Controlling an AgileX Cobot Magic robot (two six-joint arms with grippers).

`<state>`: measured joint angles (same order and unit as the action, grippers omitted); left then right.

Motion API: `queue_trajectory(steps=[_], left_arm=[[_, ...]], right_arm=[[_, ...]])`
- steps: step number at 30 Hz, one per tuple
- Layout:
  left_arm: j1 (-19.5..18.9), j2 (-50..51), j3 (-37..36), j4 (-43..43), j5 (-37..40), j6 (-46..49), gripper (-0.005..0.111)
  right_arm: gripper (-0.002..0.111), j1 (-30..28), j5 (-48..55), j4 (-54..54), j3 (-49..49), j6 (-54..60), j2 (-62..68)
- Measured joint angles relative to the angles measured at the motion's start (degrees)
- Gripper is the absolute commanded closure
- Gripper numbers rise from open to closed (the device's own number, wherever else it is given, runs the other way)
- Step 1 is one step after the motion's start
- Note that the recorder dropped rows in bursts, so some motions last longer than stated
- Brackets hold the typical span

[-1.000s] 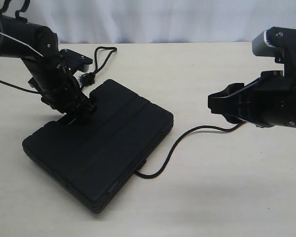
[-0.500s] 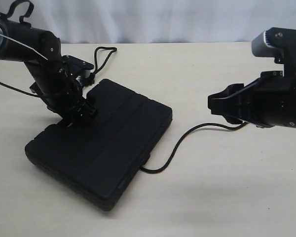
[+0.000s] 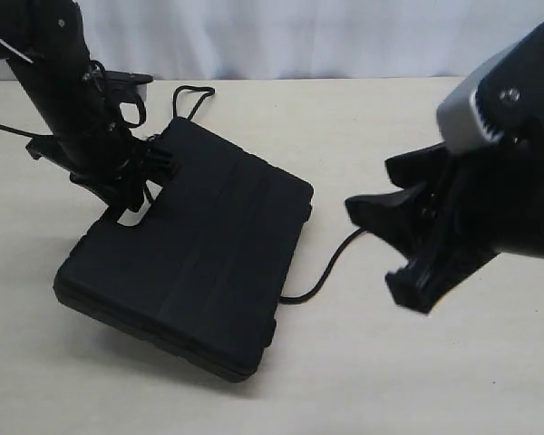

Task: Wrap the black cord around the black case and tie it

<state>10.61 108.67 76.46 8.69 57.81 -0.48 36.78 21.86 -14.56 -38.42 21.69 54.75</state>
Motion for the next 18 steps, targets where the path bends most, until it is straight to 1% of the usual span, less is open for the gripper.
queue_trajectory(steps=[2,4,8,9,10,11,12,13,14,15,16,17,18], left_arm=[[0.00,-0.73,0.22,1.73,1.22,-0.13,0.107],[0.00,-1.11,0.22,3.60,1.95,-0.25,0.107],[0.00,-1.87,0.22,8.08,2.47,-0.25,0.107],[0.00,-2.42,0.22,10.21,2.47,-0.25,0.107],[0.00,-2.58,0.22,10.99,2.47,-0.25,0.107],[0.00,-2.91,0.22,12.94,2.47,-0.25,0.107],[0.00,-2.91,0.22,13.72,2.47,-0.25,0.107],[0.00,-2.95,0.22,15.49,2.47,-0.25,0.107],[0.00,-2.95,0.22,16.20,2.33,-0.25,0.107],[0.00,-2.95,0.22,17.64,1.96,-0.25,0.107],[0.00,-2.95,0.22,18.32,1.65,-0.25,0.107],[0.00,-2.95,0.22,19.78,1.02,-0.25,0.107],[0.00,-2.95,0.22,21.02,0.50,-0.25,0.107]], right_arm=[[0.058,4.37,0.00,0.36,0.00,3.09,-0.50],[0.058,8.55,0.00,3.15,0.00,4.85,-0.62],[0.058,15.01,0.23,13.98,0.00,3.65,-0.62],[0.058,17.32,0.63,23.17,-0.10,-2.59,-0.62],[0.058,17.94,1.06,27.54,-0.36,-6.27,-0.62],[0.058,18.95,3.76,39.44,-1.37,-16.55,-0.62],[0.055,19.35,5.36,45.18,-1.94,-20.45,-0.62],[0.052,20.20,9.88,54.17,-3.50,-28.02,-0.62],[0.044,20.44,11.64,56.39,-4.19,-30.37,-0.62],[0.039,21.39,13.45,58.52,-5.08,-32.85,-0.62],[0.028,21.87,13.45,58.52,-5.25,-33.38,-0.62],[0.022,23.49,13.59,57.29,-5.49,-34.11,-0.50],[0.021,24.93,14.03,56.08,-5.49,-34.36,0.07]])
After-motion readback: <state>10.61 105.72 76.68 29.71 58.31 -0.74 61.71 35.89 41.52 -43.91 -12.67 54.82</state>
